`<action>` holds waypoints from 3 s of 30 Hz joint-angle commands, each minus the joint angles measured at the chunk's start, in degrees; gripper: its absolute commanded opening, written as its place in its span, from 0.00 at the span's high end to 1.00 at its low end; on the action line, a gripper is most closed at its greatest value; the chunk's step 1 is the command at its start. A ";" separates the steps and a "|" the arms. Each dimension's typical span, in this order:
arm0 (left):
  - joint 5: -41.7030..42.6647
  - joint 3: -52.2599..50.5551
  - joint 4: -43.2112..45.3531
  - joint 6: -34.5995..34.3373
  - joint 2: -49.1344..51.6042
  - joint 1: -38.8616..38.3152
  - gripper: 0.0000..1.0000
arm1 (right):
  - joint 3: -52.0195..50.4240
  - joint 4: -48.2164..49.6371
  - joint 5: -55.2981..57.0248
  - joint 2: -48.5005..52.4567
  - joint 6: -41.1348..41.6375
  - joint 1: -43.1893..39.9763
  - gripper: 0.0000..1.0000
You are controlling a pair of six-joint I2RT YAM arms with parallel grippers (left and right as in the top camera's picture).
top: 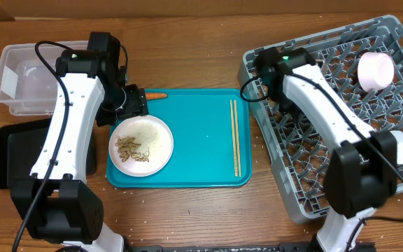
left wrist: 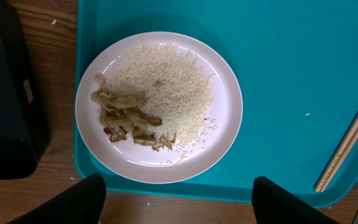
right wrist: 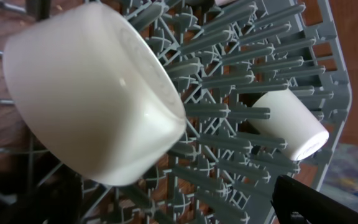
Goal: Sort waste into correct bins and load items into the dishwasher
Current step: 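Lower the white bowl into the rack and open the right gripper, then move the right gripper back to the wooden chopsticks on the tray, then grasp one wooden chopstick with the right gripper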
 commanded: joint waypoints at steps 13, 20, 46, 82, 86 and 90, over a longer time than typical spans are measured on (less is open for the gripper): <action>0.46 0.85 0.00 -0.35 -1.40 -0.39 0.22 | -1.97 2.62 -32.13 -11.58 -21.05 0.00 0.69; 0.46 0.85 0.00 -0.35 -1.40 -0.39 0.22 | -10.29 3.04 -35.85 -11.52 -20.63 0.00 0.69; 0.48 0.85 -0.28 -0.37 -1.40 -0.39 0.22 | -19.26 18.60 -57.70 -11.52 -26.88 2.14 0.70; 0.48 0.85 -0.13 -0.37 -1.40 -0.39 0.21 | -5.81 20.72 -59.19 -6.43 -25.59 10.12 0.00; 0.48 0.85 -0.15 -0.37 -1.40 -0.39 0.21 | -10.64 24.48 -57.79 -5.84 -22.18 11.85 0.00; 0.48 0.85 -0.17 -0.37 -1.40 -0.39 0.21 | -15.04 27.78 -53.55 -5.79 -19.12 13.53 0.05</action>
